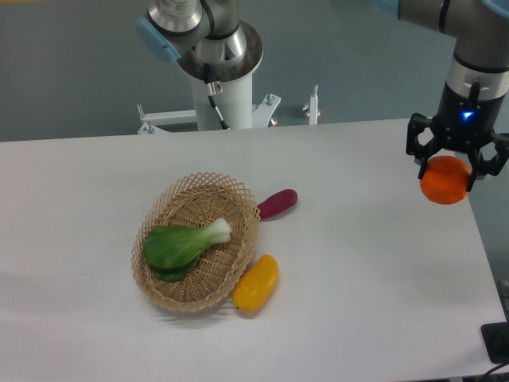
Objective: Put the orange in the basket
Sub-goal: 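Lift the held orange with the gripper and start moving toward the basket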
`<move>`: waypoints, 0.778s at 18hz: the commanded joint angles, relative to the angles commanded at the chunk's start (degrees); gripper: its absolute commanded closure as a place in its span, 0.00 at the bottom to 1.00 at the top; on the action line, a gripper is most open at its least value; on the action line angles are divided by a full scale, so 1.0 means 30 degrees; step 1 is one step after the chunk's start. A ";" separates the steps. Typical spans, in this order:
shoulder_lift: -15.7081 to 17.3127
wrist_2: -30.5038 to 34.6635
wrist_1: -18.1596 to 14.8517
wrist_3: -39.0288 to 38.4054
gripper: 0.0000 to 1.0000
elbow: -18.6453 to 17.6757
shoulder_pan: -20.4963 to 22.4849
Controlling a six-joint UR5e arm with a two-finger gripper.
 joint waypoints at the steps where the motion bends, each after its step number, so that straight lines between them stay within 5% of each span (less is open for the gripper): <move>1: 0.0029 0.0000 0.0029 0.0000 0.42 -0.0116 -0.0029; 12: -0.0146 0.0176 0.0233 -0.1400 0.42 -0.0498 -0.0964; 14: -0.0524 0.0234 0.1776 -0.3647 0.42 -0.0906 -0.1927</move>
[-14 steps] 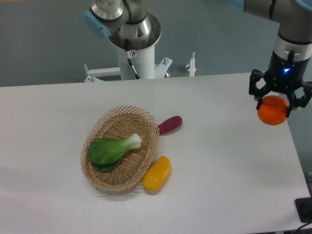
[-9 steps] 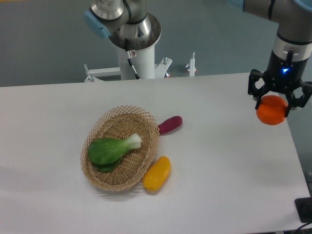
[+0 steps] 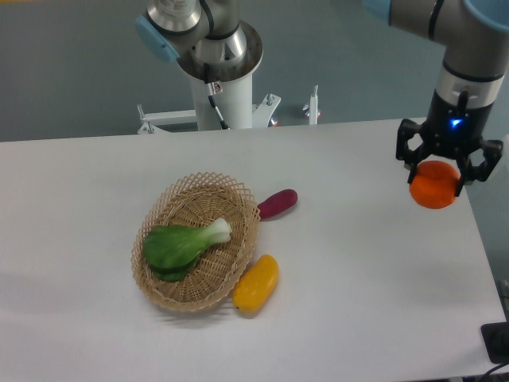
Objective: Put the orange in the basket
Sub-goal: 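Lift the held orange with the gripper and start moving toward the basket, then carry the orange over the wicker basket and lower it inside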
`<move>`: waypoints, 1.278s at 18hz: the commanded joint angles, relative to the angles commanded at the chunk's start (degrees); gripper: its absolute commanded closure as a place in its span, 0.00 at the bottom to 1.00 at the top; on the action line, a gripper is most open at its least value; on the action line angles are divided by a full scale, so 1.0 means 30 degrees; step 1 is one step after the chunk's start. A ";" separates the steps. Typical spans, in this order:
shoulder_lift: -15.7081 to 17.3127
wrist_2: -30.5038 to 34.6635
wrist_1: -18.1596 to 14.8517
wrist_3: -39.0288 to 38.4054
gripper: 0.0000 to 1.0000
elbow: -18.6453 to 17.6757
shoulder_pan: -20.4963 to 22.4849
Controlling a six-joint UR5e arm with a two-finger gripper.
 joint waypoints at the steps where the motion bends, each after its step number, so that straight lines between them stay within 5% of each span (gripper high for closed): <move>1: -0.0119 0.0059 0.0794 -0.1204 0.42 -0.0177 -0.0441; 2: -0.0265 0.0059 0.2513 -0.5044 0.42 -0.0788 -0.1548; 3: -0.0209 0.0088 0.2821 -0.6156 0.42 -0.0997 -0.1878; 7: 0.0347 0.0059 0.2941 -0.9996 0.42 -0.1730 -0.3313; 12: 0.0292 0.0613 0.3203 -1.3337 0.42 -0.3368 -0.6824; 16: -0.0003 0.1406 0.5397 -1.4369 0.42 -0.4718 -0.8704; 23: -0.1758 0.1843 0.5987 -1.4165 0.42 -0.5833 -1.0228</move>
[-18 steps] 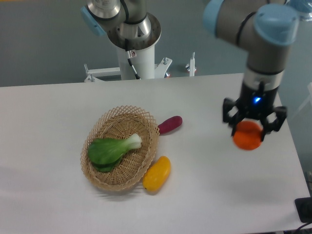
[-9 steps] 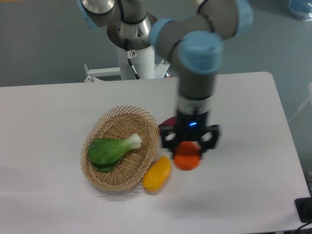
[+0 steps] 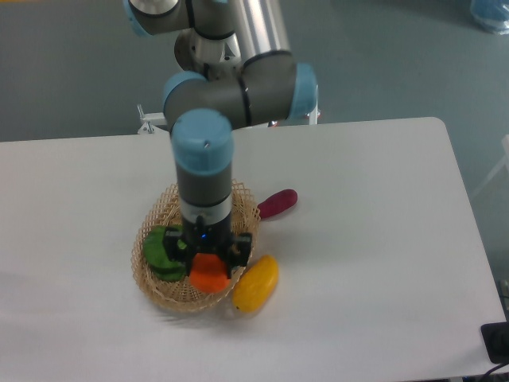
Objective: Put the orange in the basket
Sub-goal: 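Carry the orange over the wicker basket and lower it inside, then open the gripper to release the orange into the basket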
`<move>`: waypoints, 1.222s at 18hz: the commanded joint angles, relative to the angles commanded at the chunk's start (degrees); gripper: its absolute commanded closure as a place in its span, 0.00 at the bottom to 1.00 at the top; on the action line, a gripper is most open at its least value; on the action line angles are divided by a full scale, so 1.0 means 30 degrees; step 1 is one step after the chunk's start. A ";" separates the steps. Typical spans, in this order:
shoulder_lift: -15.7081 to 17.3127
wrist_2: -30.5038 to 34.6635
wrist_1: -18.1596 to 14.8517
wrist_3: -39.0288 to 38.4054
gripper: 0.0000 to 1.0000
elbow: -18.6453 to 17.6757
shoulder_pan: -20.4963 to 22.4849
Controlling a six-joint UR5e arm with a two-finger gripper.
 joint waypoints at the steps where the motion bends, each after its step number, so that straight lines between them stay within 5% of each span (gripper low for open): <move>1: -0.0206 0.0351 0.0058 0.0000 0.42 -0.0087 -0.0496; 11: -0.0442 0.0501 0.0000 -0.0147 0.39 -0.0527 -0.1116; 16: -0.0471 0.0530 -0.0029 -0.0175 0.07 -0.0439 -0.1116; 22: 0.0171 0.0501 -0.0146 -0.0030 0.01 -0.0177 -0.0708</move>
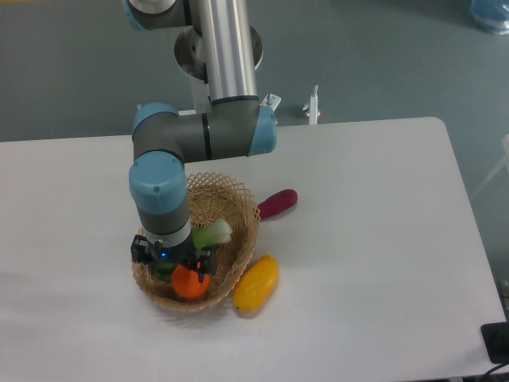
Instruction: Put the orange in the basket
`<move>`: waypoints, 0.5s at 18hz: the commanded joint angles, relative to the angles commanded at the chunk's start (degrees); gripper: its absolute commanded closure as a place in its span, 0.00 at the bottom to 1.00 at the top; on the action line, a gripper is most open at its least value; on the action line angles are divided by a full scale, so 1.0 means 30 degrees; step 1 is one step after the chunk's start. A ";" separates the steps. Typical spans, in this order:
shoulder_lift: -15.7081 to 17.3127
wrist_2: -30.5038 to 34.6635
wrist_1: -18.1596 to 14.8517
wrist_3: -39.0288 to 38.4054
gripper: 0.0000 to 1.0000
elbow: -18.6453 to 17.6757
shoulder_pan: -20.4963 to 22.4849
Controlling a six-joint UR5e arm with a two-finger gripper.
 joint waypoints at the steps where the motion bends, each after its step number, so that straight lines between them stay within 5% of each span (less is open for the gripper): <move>1: 0.0060 -0.0058 0.0000 0.0030 0.01 0.0175 0.0321; 9: 0.1173 -0.0321 -0.0496 0.2280 0.00 0.1084 0.3311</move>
